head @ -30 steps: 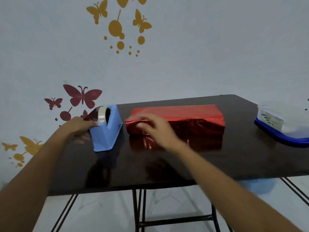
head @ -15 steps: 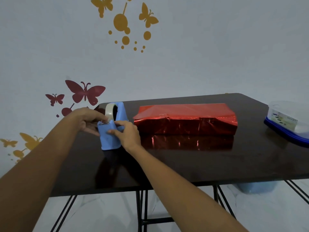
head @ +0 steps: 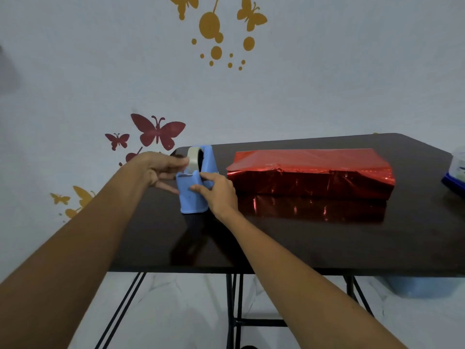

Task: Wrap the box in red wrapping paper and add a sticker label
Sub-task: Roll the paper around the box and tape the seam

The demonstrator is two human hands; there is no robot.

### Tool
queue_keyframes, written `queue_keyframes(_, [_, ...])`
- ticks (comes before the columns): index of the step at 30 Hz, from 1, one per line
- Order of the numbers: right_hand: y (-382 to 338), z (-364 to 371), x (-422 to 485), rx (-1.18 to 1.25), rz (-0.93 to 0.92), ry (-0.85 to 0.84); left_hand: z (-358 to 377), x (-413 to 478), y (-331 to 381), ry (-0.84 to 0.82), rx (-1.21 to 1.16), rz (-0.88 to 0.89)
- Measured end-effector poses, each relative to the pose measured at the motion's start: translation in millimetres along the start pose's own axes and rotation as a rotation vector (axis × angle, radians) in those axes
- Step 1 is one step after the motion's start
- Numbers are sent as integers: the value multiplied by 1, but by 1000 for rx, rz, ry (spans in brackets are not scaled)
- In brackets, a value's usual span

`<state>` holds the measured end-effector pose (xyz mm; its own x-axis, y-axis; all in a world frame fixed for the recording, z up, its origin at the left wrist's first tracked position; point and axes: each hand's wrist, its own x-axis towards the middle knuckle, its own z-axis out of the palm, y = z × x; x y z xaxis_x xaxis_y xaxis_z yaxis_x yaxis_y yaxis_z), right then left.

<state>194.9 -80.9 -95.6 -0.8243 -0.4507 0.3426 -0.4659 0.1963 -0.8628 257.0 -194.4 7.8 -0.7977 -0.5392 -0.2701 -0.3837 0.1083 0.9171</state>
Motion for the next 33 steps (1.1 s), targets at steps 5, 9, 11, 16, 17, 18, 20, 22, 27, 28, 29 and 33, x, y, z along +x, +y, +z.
queue_keyframes(5, [0,3,0,-2,15,-1,-2,-5,16,-5,29,-22])
queue_keyframes(9, [0,1,1,-27,8,1,-9,-1,8,-27,-19,-52])
queue_keyframes(11, [0,2,1,-40,-4,10,-10,-2,0,-23,-74,-47])
queue_keyframes(16, [1,2,1,-42,-31,9,0,-6,-25,47,-138,22])
queue_keyframes(17, [1,2,1,-40,-34,9,2,-7,-29,60,-159,32])
queue_keyframes(18, [2,2,2,-38,-37,11,4,-7,-33,74,-183,48])
queue_keyframes(20, [3,3,2,-32,-37,12,7,-9,-42,119,-218,88])
queue_keyframes(22, [4,3,3,-36,-36,9,12,-9,-50,159,-239,125])
queue_keyframes(27, [8,4,7,-17,-28,2,23,-10,-63,215,-338,174])
queue_keyframes(28, [10,5,7,2,-29,-1,26,-9,-67,238,-361,187])
queue_keyframes(29, [12,5,7,32,-31,-7,31,-9,-72,272,-377,203])
queue_keyframes(33, [19,3,10,151,-8,-70,47,-9,-102,382,-393,263])
